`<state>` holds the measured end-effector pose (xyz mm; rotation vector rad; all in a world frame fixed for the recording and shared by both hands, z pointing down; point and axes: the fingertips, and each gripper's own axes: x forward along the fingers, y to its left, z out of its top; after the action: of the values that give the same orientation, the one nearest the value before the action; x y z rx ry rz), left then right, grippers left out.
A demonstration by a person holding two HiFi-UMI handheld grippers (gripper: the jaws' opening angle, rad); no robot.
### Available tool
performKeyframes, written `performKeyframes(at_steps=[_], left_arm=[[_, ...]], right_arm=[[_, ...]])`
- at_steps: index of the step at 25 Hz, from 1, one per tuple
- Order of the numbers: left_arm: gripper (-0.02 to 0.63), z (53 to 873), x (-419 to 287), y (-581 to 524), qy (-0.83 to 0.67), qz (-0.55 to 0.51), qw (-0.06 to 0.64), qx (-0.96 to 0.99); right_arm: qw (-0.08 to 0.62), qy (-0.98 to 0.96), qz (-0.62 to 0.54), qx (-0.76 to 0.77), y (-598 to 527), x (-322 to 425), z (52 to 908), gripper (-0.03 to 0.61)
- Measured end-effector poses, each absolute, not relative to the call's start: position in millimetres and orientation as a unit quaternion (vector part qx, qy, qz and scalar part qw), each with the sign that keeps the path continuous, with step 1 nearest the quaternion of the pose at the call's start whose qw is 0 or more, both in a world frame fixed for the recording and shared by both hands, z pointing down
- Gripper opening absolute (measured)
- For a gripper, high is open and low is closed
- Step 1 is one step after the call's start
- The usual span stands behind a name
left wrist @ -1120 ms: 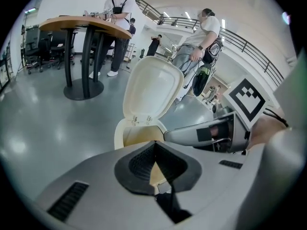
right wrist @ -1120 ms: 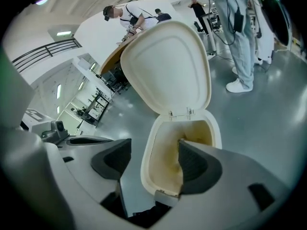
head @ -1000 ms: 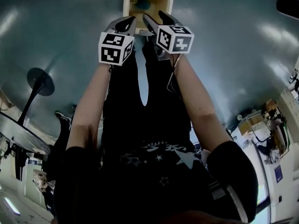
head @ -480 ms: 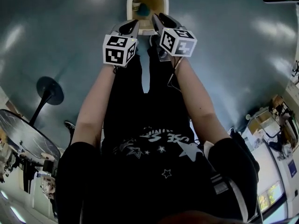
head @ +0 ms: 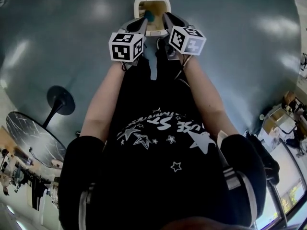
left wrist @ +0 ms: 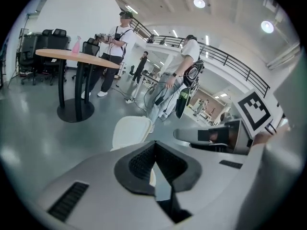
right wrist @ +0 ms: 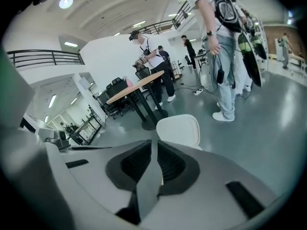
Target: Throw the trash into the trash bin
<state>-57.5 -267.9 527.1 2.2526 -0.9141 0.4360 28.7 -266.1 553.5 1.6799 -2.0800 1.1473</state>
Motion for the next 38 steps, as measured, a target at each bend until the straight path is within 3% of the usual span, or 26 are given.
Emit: performKeyframes(at_steps=[21,38], left_arm=[[0.011,451.1,-81.8,-249.8,-0.392,0.128,0.266,0.872],[0.011,413.5,-35.9,-159.9,-0.432,0.101,0.235,0.865]], right_arm=[[0.077,-0.753,0.365,0.542,-247.7,17.9,474.3,0.006],[0.049,-0.776,0.355,0.519,-155.7,87.7,444.1,0.006]])
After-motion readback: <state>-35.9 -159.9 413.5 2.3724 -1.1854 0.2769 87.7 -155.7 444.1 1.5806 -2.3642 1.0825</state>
